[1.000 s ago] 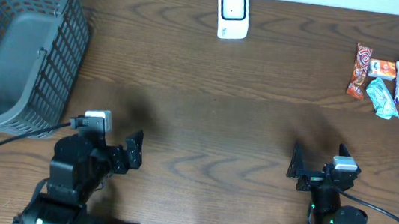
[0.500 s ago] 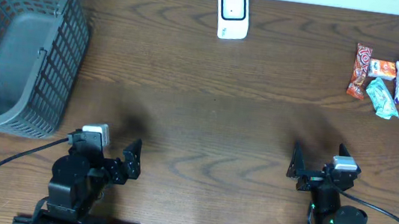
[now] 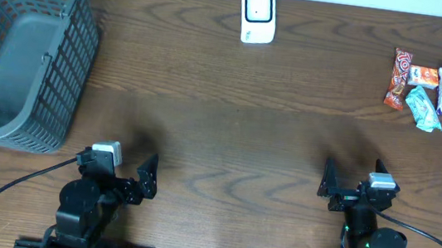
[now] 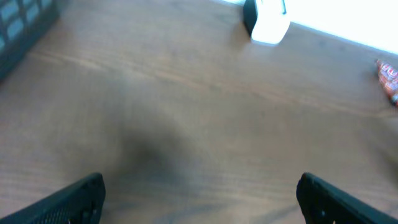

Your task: Scan the item barcode

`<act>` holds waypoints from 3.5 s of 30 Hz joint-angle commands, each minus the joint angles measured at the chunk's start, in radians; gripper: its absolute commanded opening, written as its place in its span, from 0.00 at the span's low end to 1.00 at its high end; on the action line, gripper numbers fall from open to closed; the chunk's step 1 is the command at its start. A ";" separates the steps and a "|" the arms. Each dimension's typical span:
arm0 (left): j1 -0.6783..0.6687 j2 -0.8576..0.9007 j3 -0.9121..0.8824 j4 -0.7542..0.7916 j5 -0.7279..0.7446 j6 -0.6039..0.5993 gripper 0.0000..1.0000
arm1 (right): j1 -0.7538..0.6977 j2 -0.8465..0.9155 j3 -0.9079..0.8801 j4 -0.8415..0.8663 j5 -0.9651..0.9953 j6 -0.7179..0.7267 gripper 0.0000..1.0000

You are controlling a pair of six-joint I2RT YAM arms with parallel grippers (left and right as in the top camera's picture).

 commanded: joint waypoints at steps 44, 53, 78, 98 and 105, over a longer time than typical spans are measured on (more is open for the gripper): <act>0.031 -0.146 -0.249 0.692 0.002 0.164 0.98 | 0.004 -0.006 -0.003 -0.001 0.001 0.006 0.99; 0.031 -0.146 -0.278 0.767 0.005 0.164 0.98 | 0.004 -0.006 -0.003 -0.001 0.001 0.006 0.99; 0.070 -0.146 -0.278 0.479 0.001 0.217 0.98 | 0.004 -0.006 -0.003 -0.001 0.001 0.006 0.99; 0.070 -0.146 -0.278 0.406 -0.032 0.216 0.98 | 0.004 -0.006 -0.003 -0.001 0.001 0.006 0.99; 0.070 -0.146 -0.278 0.405 -0.036 0.216 0.98 | 0.004 -0.006 -0.003 -0.001 0.001 0.006 0.99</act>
